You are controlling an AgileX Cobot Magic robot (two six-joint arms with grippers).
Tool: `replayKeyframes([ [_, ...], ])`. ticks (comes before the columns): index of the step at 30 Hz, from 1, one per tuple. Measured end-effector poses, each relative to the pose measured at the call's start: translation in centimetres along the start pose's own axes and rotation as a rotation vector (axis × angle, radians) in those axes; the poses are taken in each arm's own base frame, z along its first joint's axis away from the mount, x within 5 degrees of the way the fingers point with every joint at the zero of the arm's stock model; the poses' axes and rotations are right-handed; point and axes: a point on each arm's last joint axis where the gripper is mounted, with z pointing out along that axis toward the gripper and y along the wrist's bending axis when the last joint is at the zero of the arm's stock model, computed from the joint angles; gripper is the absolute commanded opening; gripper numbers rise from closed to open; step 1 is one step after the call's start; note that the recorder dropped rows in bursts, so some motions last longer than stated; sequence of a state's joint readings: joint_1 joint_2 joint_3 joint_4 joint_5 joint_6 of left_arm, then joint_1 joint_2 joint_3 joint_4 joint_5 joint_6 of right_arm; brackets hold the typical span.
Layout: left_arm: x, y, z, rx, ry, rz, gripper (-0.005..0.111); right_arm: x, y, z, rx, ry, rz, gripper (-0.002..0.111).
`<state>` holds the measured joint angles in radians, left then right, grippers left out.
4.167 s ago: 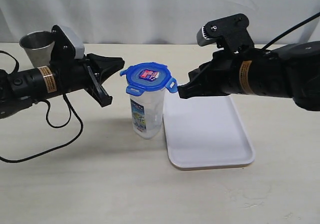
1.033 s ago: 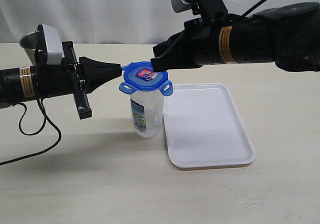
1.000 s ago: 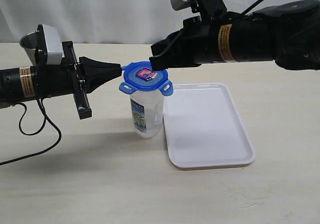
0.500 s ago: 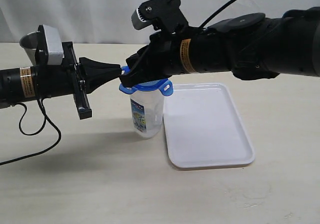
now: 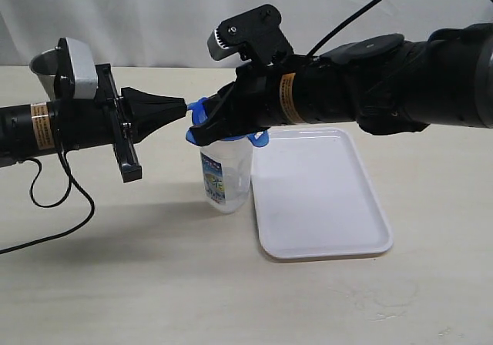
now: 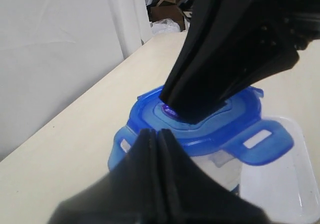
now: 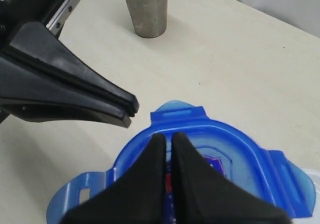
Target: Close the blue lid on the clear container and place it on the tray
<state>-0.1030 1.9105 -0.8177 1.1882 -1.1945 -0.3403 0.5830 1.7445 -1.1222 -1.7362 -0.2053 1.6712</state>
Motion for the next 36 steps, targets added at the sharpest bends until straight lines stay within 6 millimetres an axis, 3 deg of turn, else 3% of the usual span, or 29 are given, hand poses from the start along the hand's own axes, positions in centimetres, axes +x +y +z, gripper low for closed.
replayKeyframes([
  [16, 0.1, 0.3, 0.0, -0.037, 0.011, -0.011, 0.0, 0.3, -0.3, -0.3, 0.045, 0.001, 0.003, 0.005],
  [24, 0.3, 0.7, 0.0, -0.076, 0.034, -0.022, 0.0, -1.4, -0.3, -0.3, 0.029, -0.042, -0.018, 0.005],
  [32, 0.4, 0.9, -0.1, -0.105, 0.046, -0.033, 0.0, -4.2, 0.4, -4.3, 0.033, -0.158, -0.028, 0.005],
  [36, 0.5, 1.0, -0.1, -0.111, 0.058, -0.034, 0.0, -3.4, 0.6, -6.4, 0.03, -0.16, 0.051, 0.005],
])
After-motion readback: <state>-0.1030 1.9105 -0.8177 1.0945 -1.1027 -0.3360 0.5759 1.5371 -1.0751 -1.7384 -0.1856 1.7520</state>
